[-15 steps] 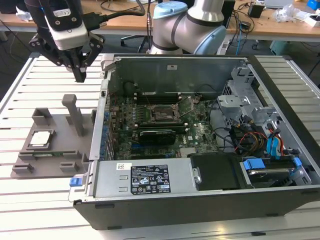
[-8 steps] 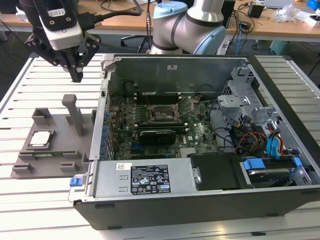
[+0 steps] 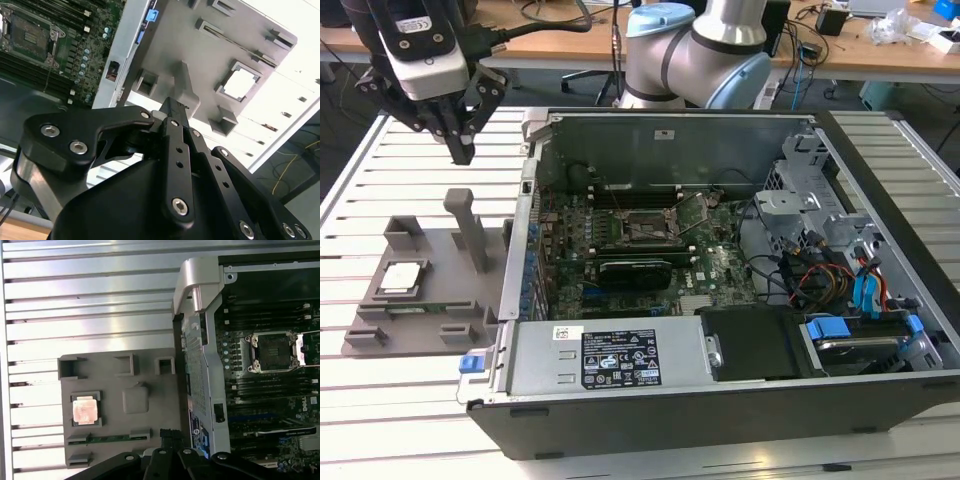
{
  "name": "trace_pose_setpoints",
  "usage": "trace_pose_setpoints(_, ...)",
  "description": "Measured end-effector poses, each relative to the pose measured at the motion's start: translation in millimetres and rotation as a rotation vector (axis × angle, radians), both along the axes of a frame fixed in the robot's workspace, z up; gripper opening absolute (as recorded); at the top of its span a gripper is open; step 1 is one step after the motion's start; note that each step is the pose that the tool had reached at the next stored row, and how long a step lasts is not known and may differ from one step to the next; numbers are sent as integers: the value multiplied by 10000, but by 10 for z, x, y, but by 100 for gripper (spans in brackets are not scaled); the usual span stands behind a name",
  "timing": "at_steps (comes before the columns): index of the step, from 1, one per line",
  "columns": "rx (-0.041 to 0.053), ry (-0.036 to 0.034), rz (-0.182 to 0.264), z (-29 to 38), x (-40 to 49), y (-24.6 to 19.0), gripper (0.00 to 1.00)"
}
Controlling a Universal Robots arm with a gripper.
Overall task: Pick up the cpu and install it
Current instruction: 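Reach for the cpu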
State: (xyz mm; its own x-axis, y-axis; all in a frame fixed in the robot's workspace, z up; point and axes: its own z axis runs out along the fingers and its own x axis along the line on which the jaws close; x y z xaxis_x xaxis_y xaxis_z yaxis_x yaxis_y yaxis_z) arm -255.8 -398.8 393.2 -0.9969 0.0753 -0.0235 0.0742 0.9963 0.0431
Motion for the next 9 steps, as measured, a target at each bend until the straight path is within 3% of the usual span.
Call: trace_pose_setpoints(9,-1,0,1,0,-118,0,11)
